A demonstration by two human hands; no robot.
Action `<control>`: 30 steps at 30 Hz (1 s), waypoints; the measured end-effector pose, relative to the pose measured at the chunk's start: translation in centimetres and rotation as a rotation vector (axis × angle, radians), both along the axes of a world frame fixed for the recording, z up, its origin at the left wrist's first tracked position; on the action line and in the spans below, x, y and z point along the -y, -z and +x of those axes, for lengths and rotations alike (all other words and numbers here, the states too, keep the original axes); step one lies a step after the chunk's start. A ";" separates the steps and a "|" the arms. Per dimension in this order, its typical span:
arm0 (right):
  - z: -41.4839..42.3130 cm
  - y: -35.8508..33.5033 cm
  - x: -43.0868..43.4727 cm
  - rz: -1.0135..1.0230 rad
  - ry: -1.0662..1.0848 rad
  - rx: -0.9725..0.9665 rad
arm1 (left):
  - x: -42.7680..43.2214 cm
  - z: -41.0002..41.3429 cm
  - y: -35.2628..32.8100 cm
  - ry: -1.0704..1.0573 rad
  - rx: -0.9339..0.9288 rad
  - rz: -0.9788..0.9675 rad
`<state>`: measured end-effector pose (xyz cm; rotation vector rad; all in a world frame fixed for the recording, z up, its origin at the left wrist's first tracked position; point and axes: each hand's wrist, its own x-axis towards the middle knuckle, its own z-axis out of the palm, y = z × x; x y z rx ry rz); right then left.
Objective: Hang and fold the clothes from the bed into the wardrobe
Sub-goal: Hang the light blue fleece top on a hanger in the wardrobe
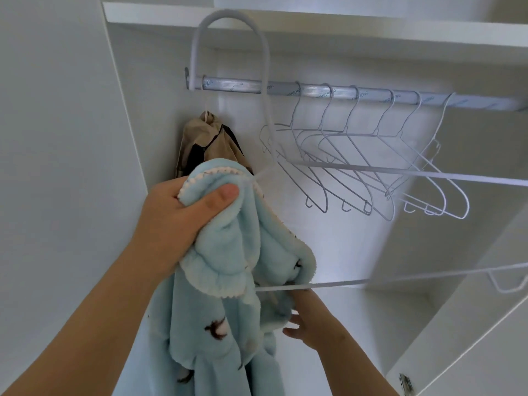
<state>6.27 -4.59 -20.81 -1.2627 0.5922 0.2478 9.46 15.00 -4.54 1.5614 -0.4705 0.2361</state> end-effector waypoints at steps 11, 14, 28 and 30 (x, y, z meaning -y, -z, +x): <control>-0.7 -0.1 3.3 0.257 0.096 0.074 | -1.7 1.7 1.7 -0.063 0.026 0.109; -1.5 -1.2 5.2 0.265 0.154 0.104 | -2.7 2.1 2.3 -0.073 0.038 0.214; -4.9 -3.0 7.8 0.375 0.132 0.171 | -3.8 2.8 5.8 -0.089 0.011 0.472; -4.6 -3.3 7.5 0.344 0.144 0.195 | -2.9 2.5 5.9 -0.034 0.030 0.465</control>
